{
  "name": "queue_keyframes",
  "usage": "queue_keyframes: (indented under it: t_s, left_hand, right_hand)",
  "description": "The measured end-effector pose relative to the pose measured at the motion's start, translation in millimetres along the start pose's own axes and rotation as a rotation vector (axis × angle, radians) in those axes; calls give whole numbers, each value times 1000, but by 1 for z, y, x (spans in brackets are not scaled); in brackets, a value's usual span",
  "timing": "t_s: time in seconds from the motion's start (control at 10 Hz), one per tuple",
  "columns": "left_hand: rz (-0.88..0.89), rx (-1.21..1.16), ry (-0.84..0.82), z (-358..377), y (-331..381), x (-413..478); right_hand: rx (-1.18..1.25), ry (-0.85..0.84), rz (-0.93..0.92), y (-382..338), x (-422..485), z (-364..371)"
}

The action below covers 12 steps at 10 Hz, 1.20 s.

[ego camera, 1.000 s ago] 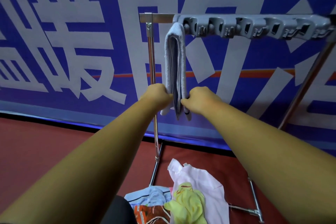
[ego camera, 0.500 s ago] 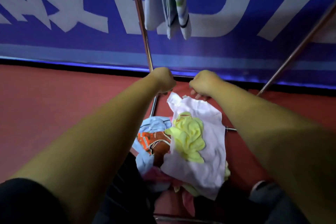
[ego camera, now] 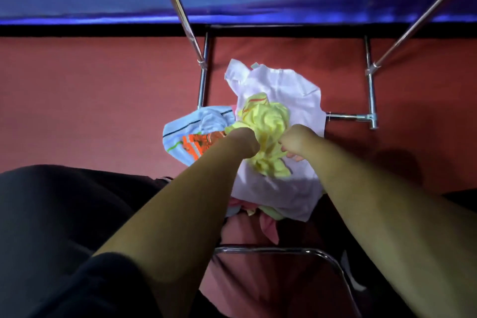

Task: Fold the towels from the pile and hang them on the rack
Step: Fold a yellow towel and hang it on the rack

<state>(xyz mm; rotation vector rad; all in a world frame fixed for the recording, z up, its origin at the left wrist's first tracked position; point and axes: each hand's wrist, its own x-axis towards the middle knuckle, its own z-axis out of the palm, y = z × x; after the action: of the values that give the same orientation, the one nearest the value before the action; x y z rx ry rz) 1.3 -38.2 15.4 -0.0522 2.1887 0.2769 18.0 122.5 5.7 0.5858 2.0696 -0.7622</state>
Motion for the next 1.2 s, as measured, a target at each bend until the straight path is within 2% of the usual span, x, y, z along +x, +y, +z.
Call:
queue_keyframes:
  t_s: [0.1, 0.2, 0.3, 0.4, 0.5, 0.6, 0.7, 0.9, 1.0, 1.2]
  left_hand:
    - [-12, 22, -102, 57, -8, 7]
    - [25, 8, -166, 91, -18, 26]
    - [45, 15, -90, 97, -23, 36]
    - [30, -91, 64, 86, -21, 45]
    - [-55, -481, 130, 75, -17, 46]
    - [-100, -1018, 65, 65, -9, 40]
    - [-58, -1223, 33, 53, 1, 33]
    - [-23, -1365, 98, 18, 14, 13]
    - [16, -1336, 166, -7, 19, -6]
    - [238, -1289, 212, -68, 34, -69]
  right_hand:
    - [-248, -12, -34, 32, 29, 26]
    - [-415, -106, -63, 50, 59, 48]
    - [-406, -151, -81, 52, 51, 54]
    - [-338, -159, -91, 53, 54, 59]
    - [-224, -166, -136, 55, 52, 61]
    - [-90, -166, -170, 46, 41, 58]
    - [115, -116, -190, 38, 34, 49]
    - [301, -79, -271, 27, 7, 16]
    - [399, -72, -335, 18, -20, -2]
    - [509, -81, -406, -13, -83, -51]
